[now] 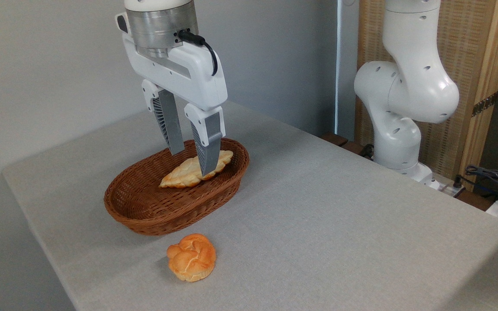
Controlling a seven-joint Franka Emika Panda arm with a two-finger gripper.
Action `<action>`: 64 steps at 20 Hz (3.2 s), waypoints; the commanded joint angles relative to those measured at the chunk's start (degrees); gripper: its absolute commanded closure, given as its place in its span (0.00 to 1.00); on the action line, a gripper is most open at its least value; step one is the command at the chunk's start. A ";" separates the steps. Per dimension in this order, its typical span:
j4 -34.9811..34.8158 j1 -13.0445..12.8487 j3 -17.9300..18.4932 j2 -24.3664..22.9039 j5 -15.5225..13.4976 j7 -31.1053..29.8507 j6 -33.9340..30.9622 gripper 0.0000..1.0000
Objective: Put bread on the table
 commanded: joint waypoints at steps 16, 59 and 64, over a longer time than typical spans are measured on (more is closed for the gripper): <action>-6.44 -0.63 -2.99 -3.46 -1.03 0.66 3.29 0.00; -32.47 -0.72 -21.72 -3.03 -7.18 0.57 26.60 0.58; -32.47 -0.72 -21.63 -3.03 -7.18 0.57 26.60 0.64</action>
